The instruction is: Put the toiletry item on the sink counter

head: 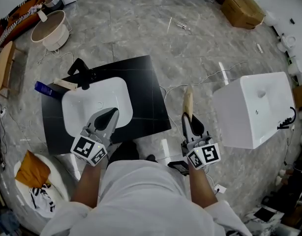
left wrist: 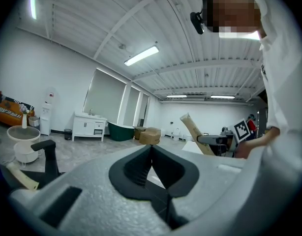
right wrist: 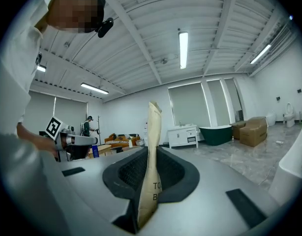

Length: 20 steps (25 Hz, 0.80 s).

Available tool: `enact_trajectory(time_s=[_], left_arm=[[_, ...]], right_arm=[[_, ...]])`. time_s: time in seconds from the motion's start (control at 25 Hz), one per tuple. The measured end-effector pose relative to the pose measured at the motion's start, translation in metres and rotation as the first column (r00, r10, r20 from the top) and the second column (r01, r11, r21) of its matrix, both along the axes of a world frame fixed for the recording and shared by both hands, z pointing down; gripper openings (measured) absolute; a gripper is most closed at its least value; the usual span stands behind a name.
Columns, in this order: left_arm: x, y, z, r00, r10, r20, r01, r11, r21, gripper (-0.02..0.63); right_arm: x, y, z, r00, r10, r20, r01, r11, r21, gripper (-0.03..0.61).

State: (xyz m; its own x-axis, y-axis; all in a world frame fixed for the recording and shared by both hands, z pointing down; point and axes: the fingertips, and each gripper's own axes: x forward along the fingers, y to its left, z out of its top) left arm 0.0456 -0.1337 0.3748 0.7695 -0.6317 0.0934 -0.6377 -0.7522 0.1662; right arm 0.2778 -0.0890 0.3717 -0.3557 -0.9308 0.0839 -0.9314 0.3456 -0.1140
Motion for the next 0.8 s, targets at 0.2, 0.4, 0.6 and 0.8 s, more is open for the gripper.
enact_trajectory(time_s=[0.2, 0.4, 0.6, 0.8], left_arm=[[-0.018, -0.037, 0.022, 1.0, 0.009, -0.019, -0.01, 0.998, -0.054, 0.015], [-0.022, -0.06, 0.04, 0.999, 0.046, -0.018, -0.047, 0.995, -0.091, 0.017], [-0.021, -0.076, 0.061, 0.998, 0.066, 0.009, -0.065, 0.992, -0.106, 0.015], [-0.019, -0.087, 0.086, 0.999, 0.029, 0.027, -0.025, 0.99, -0.137, 0.016]], right_arm=[[-0.032, -0.053, 0.003, 0.999, -0.027, -0.04, 0.026, 0.999, -0.031, 0.048], [-0.053, -0.091, 0.02, 0.994, -0.033, -0.1, 0.023, 0.995, -0.092, 0.048], [-0.069, -0.115, 0.035, 0.984, -0.051, -0.169, 0.026, 0.989, -0.146, 0.048], [-0.079, -0.132, 0.054, 0.966, -0.131, -0.222, 0.086, 0.976, -0.201, 0.048]])
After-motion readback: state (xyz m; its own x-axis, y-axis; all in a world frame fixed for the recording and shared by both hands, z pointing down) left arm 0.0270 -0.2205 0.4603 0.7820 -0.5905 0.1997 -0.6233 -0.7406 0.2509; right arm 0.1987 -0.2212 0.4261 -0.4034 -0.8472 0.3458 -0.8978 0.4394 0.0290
